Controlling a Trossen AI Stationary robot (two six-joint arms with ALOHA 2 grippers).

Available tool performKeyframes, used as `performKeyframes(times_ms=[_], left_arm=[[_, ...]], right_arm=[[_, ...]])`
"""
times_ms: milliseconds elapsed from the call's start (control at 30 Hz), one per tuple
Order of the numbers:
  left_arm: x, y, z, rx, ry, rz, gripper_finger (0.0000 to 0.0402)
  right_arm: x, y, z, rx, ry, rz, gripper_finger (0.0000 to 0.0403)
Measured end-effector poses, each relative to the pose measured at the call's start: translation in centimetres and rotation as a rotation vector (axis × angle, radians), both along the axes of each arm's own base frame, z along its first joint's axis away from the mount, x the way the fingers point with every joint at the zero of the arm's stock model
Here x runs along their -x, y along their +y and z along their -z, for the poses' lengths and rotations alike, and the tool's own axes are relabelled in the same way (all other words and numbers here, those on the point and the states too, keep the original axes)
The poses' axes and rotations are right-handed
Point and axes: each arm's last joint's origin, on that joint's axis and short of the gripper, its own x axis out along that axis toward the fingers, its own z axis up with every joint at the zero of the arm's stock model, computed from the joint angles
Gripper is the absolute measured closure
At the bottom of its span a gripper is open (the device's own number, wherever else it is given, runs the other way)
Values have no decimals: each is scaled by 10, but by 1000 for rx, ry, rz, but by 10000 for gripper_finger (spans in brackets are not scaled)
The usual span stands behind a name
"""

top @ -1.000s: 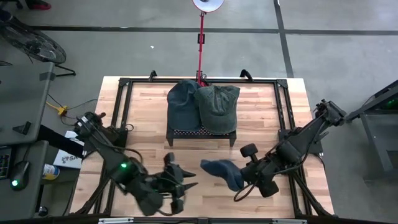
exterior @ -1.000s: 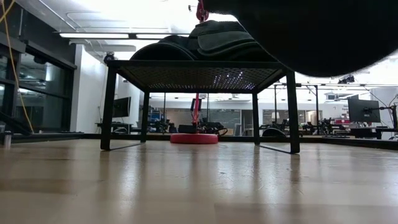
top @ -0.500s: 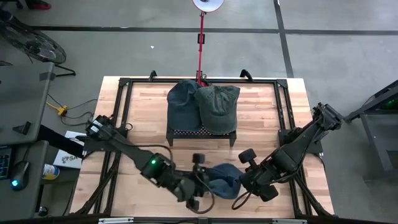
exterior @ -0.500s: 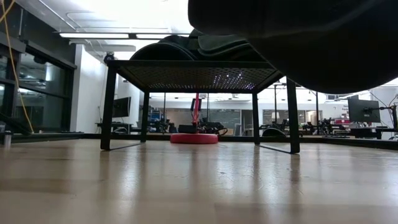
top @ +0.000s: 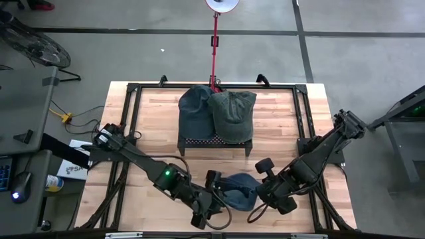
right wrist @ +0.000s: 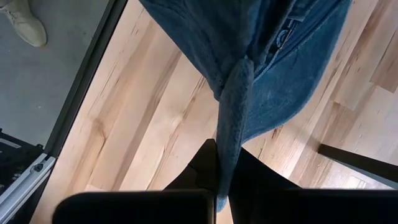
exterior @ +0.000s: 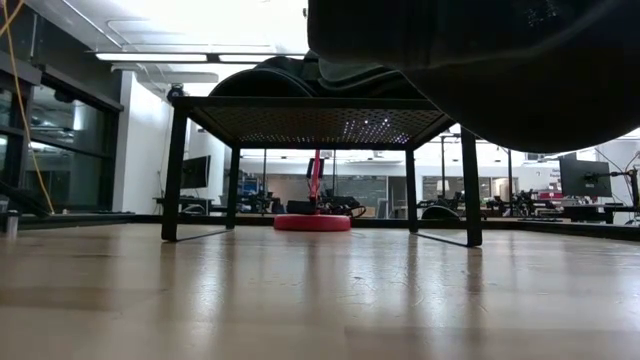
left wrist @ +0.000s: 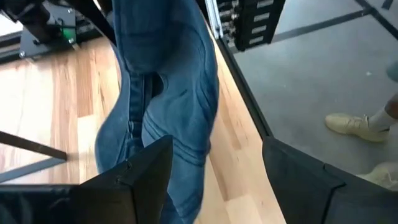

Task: Pick & Place hat
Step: Stack the blue cap on top of the blue cap on the shelf

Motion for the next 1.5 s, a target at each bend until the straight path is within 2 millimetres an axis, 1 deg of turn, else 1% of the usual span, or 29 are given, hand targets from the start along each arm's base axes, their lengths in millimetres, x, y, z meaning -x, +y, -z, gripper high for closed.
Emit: performKeyframes(times_ms=[300, 600, 867, 967, 1033, 1133, 1500], left_arm=[[0, 1, 2, -2, 11, -44, 156], [-4, -2, 14, -6, 47, -56, 156], [-8, -4, 21, -9, 58, -63, 156], [-8, -4, 23, -25, 67, -74, 162], [-7, -3, 24, -22, 81, -83, 177], [-6, -2, 26, -29, 96, -94, 212], [-6, -2, 26, -2, 98, -135, 365]], right_arm=[[-1, 1, 0, -14, -8, 26, 399], [-4, 0, -1, -22, -40, 60, 399], [-7, 2, -3, -47, -68, 64, 399], [-7, 3, -3, -51, -73, 63, 399], [-7, 3, -3, -53, -76, 62, 399], [-7, 2, -4, -47, -83, 66, 399], [-4, -1, -11, -62, -115, 93, 399]])
